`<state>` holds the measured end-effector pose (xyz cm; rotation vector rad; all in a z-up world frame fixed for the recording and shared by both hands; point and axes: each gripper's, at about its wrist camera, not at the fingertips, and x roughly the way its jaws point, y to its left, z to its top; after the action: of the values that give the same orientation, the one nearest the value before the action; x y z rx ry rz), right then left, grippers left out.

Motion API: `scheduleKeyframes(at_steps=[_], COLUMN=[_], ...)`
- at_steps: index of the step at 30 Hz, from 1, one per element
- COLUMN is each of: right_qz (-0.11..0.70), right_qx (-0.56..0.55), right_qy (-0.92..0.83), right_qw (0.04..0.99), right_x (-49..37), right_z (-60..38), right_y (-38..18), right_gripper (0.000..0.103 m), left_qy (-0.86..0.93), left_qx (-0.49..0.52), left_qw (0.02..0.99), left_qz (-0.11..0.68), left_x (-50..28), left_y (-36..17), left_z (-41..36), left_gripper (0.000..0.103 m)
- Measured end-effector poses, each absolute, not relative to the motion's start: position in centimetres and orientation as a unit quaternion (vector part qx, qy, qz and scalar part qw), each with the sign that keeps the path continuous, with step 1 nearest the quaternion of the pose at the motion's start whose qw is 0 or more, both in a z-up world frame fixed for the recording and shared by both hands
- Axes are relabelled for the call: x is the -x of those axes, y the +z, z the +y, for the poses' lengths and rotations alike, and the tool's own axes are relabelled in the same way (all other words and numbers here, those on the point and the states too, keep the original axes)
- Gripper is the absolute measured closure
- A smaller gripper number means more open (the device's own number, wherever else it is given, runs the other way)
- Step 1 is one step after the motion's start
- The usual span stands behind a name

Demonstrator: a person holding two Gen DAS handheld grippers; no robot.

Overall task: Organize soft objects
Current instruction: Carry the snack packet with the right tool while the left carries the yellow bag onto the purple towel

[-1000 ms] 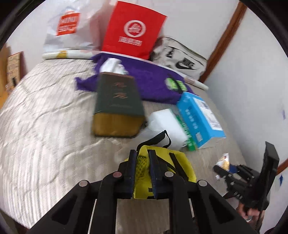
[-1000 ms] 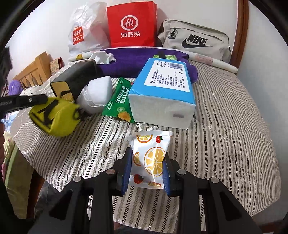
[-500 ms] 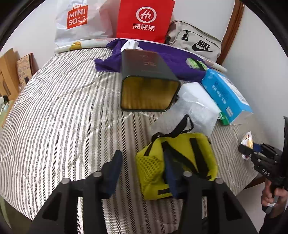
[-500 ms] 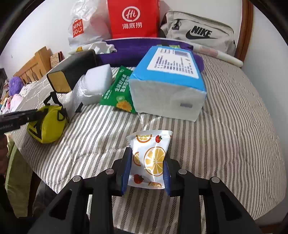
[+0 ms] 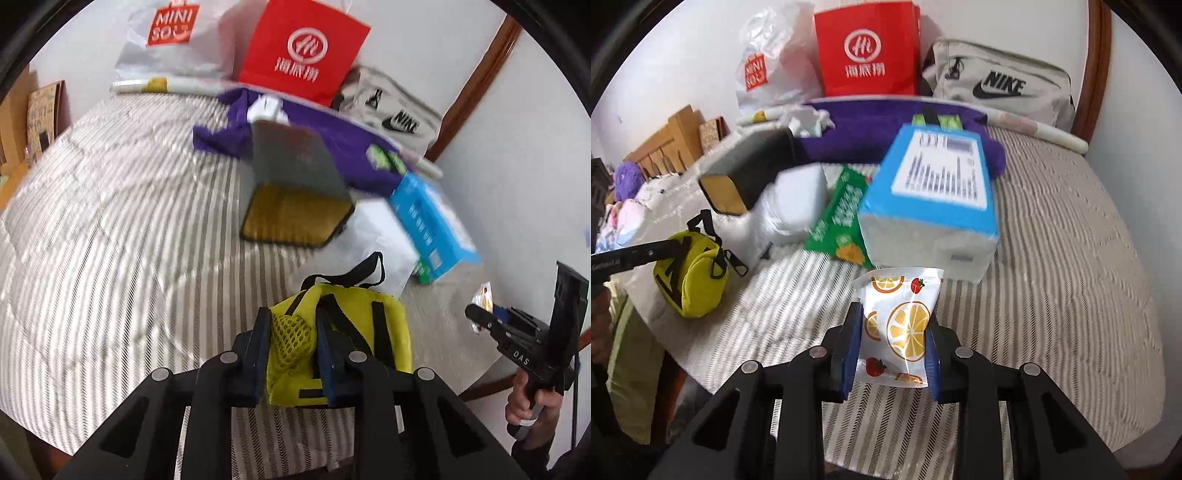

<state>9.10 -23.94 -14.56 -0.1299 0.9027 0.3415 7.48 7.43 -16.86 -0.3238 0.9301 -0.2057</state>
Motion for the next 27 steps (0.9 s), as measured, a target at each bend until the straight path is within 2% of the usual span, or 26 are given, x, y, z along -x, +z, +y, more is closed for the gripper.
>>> scheduleKeyframes(at_steps=[10,27], right_qz=[0.405,0.381], right_qx=[0.039,0.036], right_qy=[0.184,0.234], right_qw=[0.894,0.894], right_x=[-10.4,-19.3], right_z=[-25.4,-23.1], right_y=[-10.0,-5.2], right_gripper=[0.072,0.072], left_qy=[-0.086,-0.068], left_qx=[0.144,0.144], left_qw=[0.892,0.902], left_qz=[0.421,0.401], left_x=[-9.3,-17.0], left_y=[-12.2,-7.8], left_z=[7.6,7.4], left_gripper=[0.081,0.081])
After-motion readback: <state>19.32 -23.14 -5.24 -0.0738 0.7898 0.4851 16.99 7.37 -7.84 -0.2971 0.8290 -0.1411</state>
